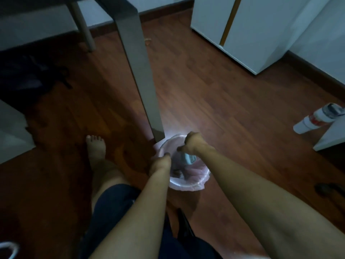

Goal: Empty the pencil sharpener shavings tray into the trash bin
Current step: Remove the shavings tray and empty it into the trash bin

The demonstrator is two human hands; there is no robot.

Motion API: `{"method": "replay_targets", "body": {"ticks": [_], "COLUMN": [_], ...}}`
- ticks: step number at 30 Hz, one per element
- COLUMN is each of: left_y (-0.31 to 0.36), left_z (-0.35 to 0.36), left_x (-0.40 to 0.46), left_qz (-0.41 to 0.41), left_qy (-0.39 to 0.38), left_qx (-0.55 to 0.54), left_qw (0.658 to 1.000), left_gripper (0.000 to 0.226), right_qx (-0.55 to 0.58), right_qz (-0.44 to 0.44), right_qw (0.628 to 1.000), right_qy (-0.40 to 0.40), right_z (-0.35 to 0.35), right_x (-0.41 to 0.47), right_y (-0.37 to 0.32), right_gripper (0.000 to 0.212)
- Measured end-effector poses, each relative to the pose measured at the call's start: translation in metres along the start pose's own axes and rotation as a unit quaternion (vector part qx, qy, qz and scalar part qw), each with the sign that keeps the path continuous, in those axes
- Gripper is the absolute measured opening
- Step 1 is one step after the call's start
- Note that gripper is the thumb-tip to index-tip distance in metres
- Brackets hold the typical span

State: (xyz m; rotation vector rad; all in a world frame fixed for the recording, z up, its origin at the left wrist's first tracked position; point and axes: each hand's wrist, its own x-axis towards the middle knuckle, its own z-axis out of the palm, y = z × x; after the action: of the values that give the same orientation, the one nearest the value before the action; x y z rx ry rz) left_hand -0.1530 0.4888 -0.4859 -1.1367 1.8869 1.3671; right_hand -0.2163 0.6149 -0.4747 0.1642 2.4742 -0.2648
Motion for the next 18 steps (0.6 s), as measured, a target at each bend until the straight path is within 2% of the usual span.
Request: {"method": "replay_targets", "body": {"ticks": [3,6,8,13,18], "left_y": [0.029,0.049,0.066,0.102,0.136], "left_z": [-0.029,-0.053,-0.068,-0.119,-0.188], "left_x": [-0.035,-0.069,-0.097,-0.175,-0.257], "left_qz": [0.057,0.114,0.151,0.224,0.299], "left_qy": [-0.046,-0.023,-0.026,-0.018,-0.049], "left_qx": [-0.045,-0.031,-0.033,0.021,0.060], "left_qw": [0.996,0.993,0.988,0.974,0.951], "left_gripper": [0.050,0.046,0.043,0.048,0.042], "right_qx": [0.093,0.138,0.153,0.203,0.207], "right_qz": [0.008,-0.001,-0.003,-0.055,-0.102], "right_qw": [0.994,0.987,0.984,0.964,0.944], "right_qy": [0.053,0.081,0.094,0.162,0.237], "right_z": [-0.028,-0.058,-0.083,-0.161,-0.232], "right_x": [-0.034,-0.069,-0.093,-0.164,-0.240], "right_y": [-0.005,-0.017,-0.027,-0.050,-0.074], "right_gripper": [0.050,0.070,0.076,0.047,0.054]}}
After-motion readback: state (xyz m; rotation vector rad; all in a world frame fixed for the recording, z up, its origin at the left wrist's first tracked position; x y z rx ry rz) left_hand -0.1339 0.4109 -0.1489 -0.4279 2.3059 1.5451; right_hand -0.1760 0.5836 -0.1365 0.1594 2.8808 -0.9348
